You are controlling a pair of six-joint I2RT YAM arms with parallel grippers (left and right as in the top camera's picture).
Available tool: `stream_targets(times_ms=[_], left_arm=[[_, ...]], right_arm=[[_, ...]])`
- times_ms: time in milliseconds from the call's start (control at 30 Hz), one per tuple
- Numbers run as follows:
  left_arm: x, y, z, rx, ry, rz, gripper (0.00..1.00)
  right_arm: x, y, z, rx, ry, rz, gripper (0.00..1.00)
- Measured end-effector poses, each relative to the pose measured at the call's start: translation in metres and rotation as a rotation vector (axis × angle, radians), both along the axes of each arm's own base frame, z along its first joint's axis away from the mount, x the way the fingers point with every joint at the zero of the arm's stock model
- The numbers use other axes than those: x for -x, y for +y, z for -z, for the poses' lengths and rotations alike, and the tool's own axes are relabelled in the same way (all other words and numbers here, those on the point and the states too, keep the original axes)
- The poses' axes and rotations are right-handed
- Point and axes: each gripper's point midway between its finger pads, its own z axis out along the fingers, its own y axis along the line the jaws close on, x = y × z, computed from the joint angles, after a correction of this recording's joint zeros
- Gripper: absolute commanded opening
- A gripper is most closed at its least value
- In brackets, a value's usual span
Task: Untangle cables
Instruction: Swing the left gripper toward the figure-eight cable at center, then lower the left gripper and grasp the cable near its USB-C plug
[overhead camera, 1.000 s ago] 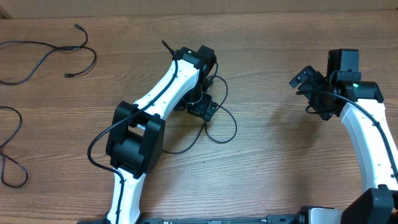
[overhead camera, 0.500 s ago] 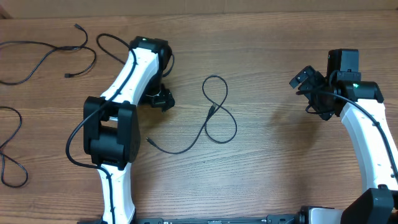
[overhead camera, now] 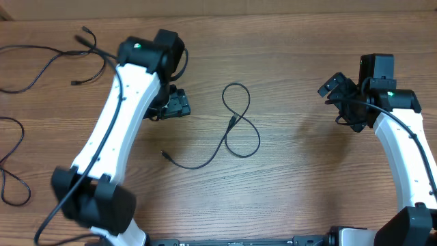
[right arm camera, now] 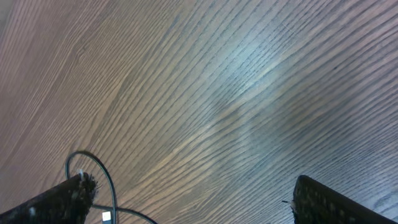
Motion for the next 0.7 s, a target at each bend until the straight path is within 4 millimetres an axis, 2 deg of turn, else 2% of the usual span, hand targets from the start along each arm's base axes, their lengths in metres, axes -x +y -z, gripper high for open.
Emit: stream_targets(times_ms=[67, 167, 233, 400, 500, 700], left_arm=[[0.004, -0.006, -0.008, 0.024, -0.042, 0.005, 1.0], [0.011, -0.02, 0.001, 0.042, -0.078, 0.032, 1.0], [0.021, -0.034, 0.021, 0.047, -0.062, 0.059, 1.0], [0.042, -0.063, 0.086, 0.084, -0.007, 0.075, 1.0], [0.048, -0.066, 0.106, 0.109, 0.011, 0.057, 1.0], [0.045, -0.064, 0.123, 0.127, -0.009, 0.03, 1.0]], right_arm=[[0.0, 0.0, 0.0, 0.001, 0.0, 0.0, 1.0], [0.0, 0.0, 0.0, 0.001, 0.0, 0.0, 1.0], [0.0, 0.0, 0.0, 0.0, 0.0, 0.0, 1.0], [0.0, 0.0, 0.0, 0.001, 0.0, 0.0, 1.0], [0.0, 0.0, 0.0, 0.0, 0.0, 0.0, 1.0], [0.0, 0.0, 0.0, 0.001, 0.0, 0.0, 1.0]])
